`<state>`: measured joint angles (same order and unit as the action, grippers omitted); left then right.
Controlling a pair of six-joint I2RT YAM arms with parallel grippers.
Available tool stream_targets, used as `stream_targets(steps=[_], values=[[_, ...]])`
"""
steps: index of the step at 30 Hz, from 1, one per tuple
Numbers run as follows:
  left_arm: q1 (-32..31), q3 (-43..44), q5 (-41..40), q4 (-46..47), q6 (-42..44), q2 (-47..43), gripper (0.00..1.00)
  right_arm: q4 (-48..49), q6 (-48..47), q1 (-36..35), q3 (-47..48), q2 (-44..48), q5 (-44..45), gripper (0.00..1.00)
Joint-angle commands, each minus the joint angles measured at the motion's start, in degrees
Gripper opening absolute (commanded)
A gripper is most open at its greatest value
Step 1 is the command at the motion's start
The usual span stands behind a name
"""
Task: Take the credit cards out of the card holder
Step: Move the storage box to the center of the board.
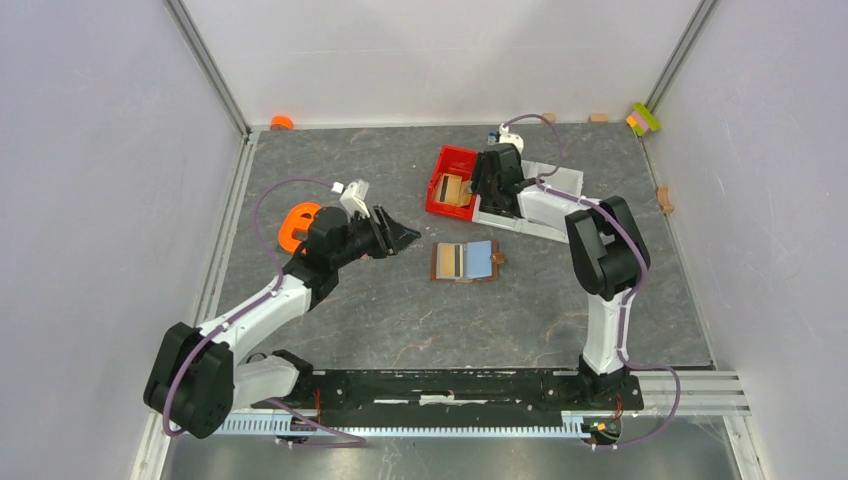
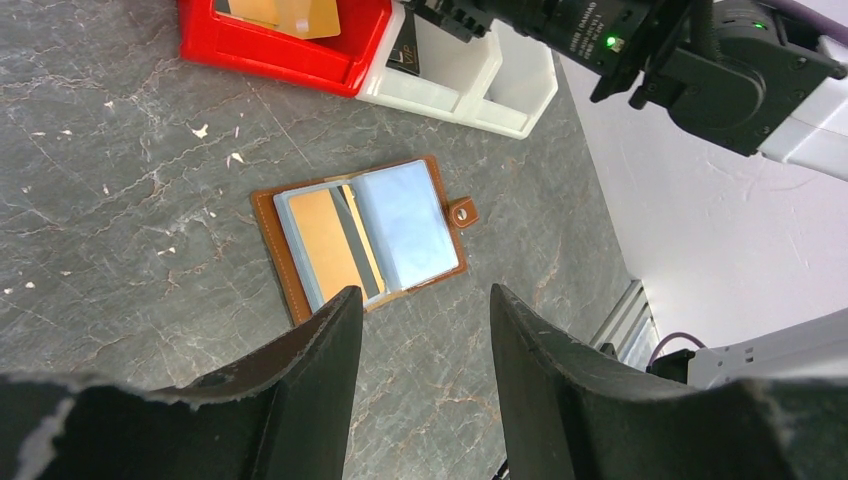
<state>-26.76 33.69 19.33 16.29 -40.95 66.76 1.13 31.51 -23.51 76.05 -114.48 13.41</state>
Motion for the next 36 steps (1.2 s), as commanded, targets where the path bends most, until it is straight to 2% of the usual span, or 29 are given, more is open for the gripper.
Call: stream_targets(steps=[1, 7, 9, 19, 25, 28, 32, 34, 36], values=[[-0.2, 0.6, -1.7, 0.2, 3.0, -2.1, 0.57, -0.9, -0.4, -1.7, 2.3, -1.5, -1.5, 0.63], [-0.2, 0.7, -3.1, -1.5, 3.9, -3.9, 0.57, 3.0, -2.5, -6.3, -3.5, 1.7, -4.1, 0.38], [-0.1, 0.9, -4.0, -2.5, 4.4, -4.8, 0.57, 3.5, -3.4, -8.2, -4.5, 2.7, -4.7, 0.33], [-0.1, -1.7, -11.1, -4.3, 5.8, -11.8, 0.56, 4.5, -7.0, -19.6, -1.0, 0.0, -4.3, 0.33], [-0.1, -2.5, -12.9, -4.4, 6.1, -13.8, 0.56, 9.0, -12.5, -24.1, 3.2, -3.1, -7.9, 0.39], [-0.2, -2.4, -12.8, -4.6, 6.2, -13.4, 0.56, 5.7, -15.4, -25.4, 9.4, -5.6, -7.2, 0.48], [-0.1, -2.6, -13.6, -4.8, 6.2, -13.8, 0.58, 6.4, -15.2, -25.4, 8.5, -3.0, -6.1, 0.68], [-0.1, -3.0, -15.1, -5.1, 5.7, -14.4, 0.68, 7.6, -15.2, -25.4, 5.3, 0.0, -4.6, 0.74], [-0.1, -3.3, -16.8, -5.8, 5.6, -15.3, 0.75, 8.6, -15.5, -25.4, 2.3, 3.2, -3.7, 0.75]])
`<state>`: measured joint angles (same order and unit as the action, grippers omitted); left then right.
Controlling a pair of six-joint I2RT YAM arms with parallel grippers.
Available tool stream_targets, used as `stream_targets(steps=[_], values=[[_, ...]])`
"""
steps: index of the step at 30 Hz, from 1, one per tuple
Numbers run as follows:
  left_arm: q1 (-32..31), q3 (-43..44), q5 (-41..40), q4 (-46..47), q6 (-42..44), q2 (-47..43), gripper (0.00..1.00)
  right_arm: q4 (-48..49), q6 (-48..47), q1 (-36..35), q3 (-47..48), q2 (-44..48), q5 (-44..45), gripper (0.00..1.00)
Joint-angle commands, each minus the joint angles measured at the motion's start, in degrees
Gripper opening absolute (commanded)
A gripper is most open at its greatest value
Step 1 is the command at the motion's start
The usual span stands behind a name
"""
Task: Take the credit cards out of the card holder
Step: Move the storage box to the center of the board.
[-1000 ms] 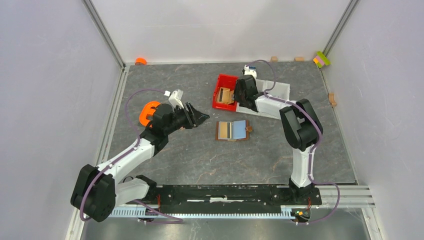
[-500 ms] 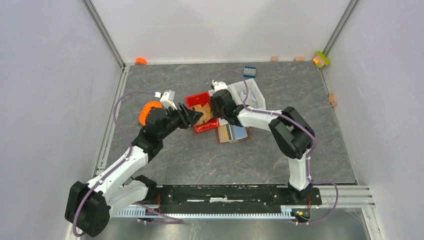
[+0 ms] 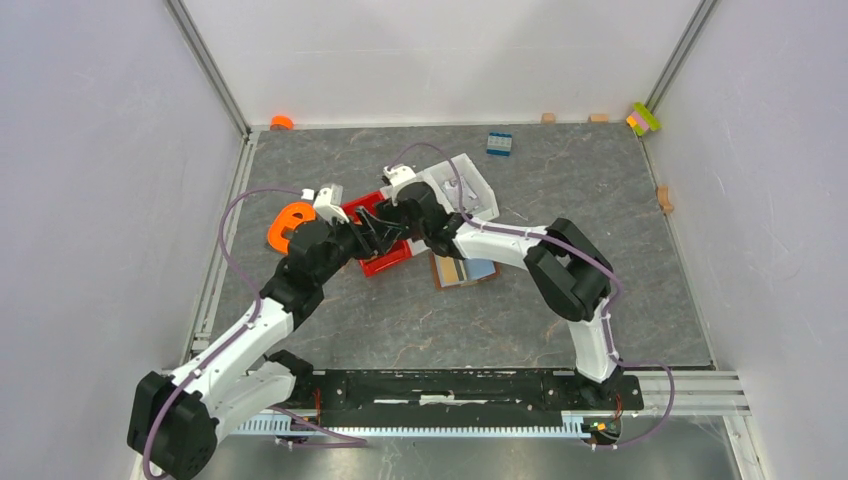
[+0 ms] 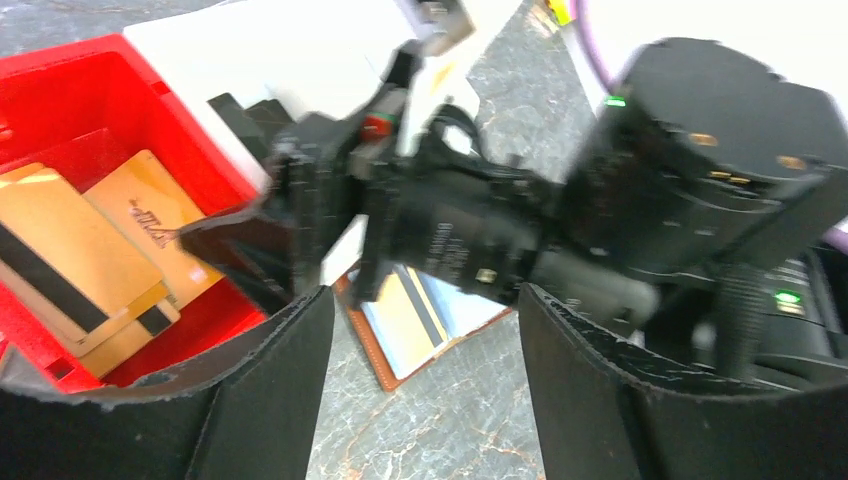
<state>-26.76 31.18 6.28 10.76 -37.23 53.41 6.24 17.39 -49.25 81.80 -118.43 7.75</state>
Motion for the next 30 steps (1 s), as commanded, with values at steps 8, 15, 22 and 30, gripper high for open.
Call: stream_targets(steps=[8, 15, 22, 30], values=[[-0.1, 1.3, -10.1, -6.0, 3.5, -0.7, 0.70, 5.8, 1.1, 0.3, -19.6, 22.5, 8.3, 0.73], [-0.5, 4.6, 1.7, -3.7, 4.0, 8.7, 0.66, -5.8, 3.0, 0.4, -28.3, 36.2, 16.8, 0.98], [-7.5, 6.1, 3.4, -4.3, 6.4, 13.7, 0.66, -3.1, 5.2, 6.5, -43.9, 49.4, 17.8, 0.98], [-10.7, 8.3, 2.6, -6.1, 9.9, 17.7, 0.66, 0.3, 10.3, 17.6, -48.1, 44.7, 2.8, 0.98]])
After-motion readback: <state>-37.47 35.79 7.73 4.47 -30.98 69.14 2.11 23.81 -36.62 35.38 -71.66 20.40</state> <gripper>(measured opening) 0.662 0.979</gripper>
